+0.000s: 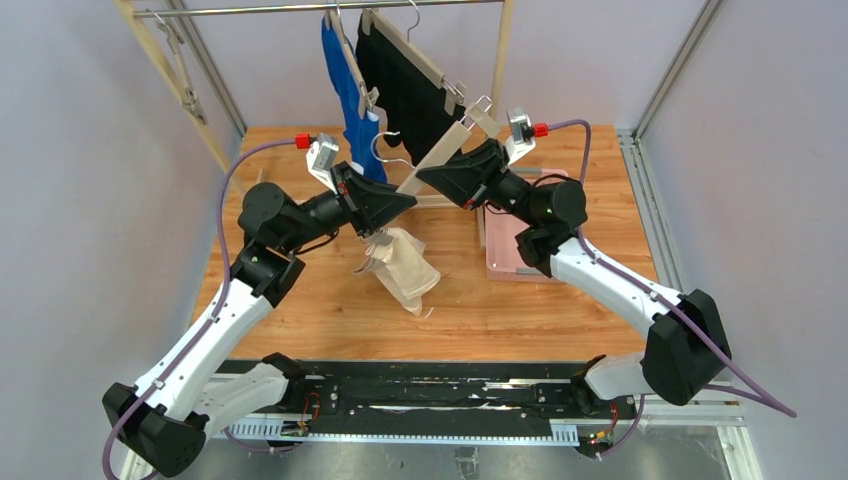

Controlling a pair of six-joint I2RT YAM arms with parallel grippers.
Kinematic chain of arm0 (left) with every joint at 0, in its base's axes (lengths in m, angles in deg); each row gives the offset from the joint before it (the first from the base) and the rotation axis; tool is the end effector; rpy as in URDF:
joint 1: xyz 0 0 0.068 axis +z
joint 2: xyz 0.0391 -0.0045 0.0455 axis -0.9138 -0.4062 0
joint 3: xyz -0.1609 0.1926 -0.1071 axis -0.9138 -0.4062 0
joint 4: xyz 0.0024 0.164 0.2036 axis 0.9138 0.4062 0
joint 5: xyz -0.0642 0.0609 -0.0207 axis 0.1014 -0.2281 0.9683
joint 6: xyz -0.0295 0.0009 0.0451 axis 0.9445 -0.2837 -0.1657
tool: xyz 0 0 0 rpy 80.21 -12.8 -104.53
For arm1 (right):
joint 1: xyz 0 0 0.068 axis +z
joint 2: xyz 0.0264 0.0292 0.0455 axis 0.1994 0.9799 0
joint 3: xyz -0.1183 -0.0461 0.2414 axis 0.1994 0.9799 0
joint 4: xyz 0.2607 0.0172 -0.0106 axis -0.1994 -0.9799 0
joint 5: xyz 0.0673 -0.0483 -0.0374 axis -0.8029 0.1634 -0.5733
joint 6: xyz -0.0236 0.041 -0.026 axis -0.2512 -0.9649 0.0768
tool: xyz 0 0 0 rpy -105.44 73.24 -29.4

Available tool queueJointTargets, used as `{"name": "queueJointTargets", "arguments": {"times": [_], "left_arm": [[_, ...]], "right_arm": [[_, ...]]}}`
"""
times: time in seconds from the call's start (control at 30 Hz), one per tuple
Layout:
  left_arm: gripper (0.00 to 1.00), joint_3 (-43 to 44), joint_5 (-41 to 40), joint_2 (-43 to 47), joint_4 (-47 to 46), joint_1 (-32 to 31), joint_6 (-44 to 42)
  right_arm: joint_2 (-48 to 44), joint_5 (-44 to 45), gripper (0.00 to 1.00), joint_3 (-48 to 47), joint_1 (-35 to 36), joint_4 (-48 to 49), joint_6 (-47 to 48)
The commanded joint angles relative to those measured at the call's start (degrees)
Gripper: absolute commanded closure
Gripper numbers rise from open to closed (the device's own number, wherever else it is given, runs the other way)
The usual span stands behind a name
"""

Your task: Remove the underwear clipped to the hanger

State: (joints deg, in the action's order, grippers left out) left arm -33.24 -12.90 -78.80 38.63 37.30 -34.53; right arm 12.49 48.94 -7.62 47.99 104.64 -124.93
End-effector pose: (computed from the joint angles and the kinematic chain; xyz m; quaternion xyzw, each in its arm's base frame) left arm 0.1761 -0.1201 0.4175 0.2272 0.5864 -0.5399 0.5594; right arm 0.2219 0.1900 0.4127 -0.2243 0.4046 0.7062 0.5359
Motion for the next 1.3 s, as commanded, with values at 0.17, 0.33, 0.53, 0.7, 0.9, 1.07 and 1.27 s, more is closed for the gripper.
{"name": "queueJointTargets", "arguments": {"times": [0.17,0.33,0.53,0.7,0.9,1.07,1.27], "left_arm": [[0.67,-2.73,0.84,2.65,1.85,-1.6,-0.63],[0.5,-3.64,-0.95,6.0,4.3,-1.59,-3.28],[0.41,-2.88,-4.91,9.15,12.3,-1.59,-8.41],[0.39,-2.42,-3.77,10.59,14.21,-1.59,-8.72],[0.42,-2.75,-1.41,10.94,14.88,-1.59,-7.7],[0.41,-3.7,0.97,11.65,14.95,-1.59,-7.16],[0.4,-5.21,2.66,13.57,14.69,-1.59,-7.24]], "right_arm": [[-4.01,-0.31,0.99,-1.0,1.71,0.42,5.24],[-6.79,-0.93,0.99,-0.59,2.19,-2.43,6.63],[-9.71,-1.07,0.99,0.6,2.51,-4.89,8.27],[-11.7,0.16,0.99,1.67,2.56,-7.27,10.66],[-11.83,0.98,0.99,1.66,2.58,-8.0,11.61],[-11.66,1.44,1.0,1.52,2.56,-8.67,12.24],[-11.42,1.59,1.0,1.09,2.56,-9.11,12.37]]}}
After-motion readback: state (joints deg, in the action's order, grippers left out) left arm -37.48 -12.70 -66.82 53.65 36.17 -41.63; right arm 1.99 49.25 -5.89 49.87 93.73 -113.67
